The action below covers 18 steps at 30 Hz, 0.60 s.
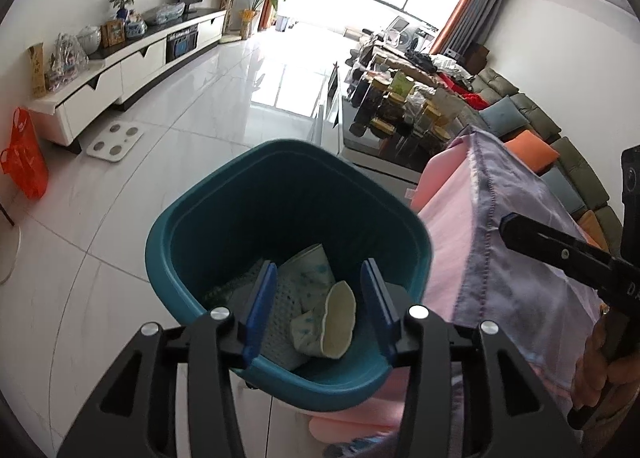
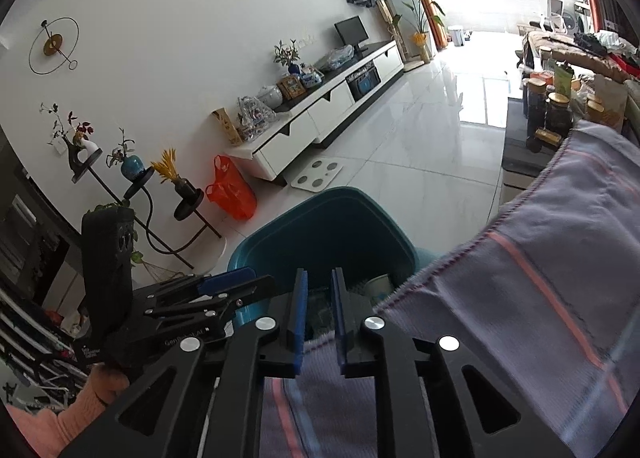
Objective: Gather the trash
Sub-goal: 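Move both open tools back over the table toward the tissues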
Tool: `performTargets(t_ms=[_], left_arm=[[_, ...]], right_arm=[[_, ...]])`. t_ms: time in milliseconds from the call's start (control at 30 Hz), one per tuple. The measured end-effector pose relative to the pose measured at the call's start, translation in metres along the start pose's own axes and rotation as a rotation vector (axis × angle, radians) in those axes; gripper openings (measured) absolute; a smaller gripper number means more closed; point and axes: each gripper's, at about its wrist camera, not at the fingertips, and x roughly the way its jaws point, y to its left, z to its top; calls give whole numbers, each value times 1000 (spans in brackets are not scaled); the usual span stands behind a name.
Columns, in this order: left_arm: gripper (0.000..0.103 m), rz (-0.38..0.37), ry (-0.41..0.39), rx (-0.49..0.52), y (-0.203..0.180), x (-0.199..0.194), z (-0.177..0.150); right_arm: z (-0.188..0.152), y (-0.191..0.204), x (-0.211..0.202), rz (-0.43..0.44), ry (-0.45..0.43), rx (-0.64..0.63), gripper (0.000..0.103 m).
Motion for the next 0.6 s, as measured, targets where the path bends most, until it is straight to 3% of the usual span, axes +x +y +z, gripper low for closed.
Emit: performTargets(t_ms=[133, 333, 433, 500, 600], left_arm=[[65, -22, -54, 41, -20, -21, -1], [75, -113, -135, 105, -58, -48, -7], [88, -178, -162, 167, -91, -56, -16], [92, -229, -170, 212, -117, -58, -22], [93, -311, -160, 280, -155, -60, -35]], right_arm=[[-7, 0, -29, -7, -45, -20, 25], [-24, -6, -85, -70, -134, -46, 43], [-38, -15, -115, -115, -174, -30, 46], [-46, -19, -132, -145, -196, -14, 54], [-63, -28, -164, -206, -236, 11, 58]])
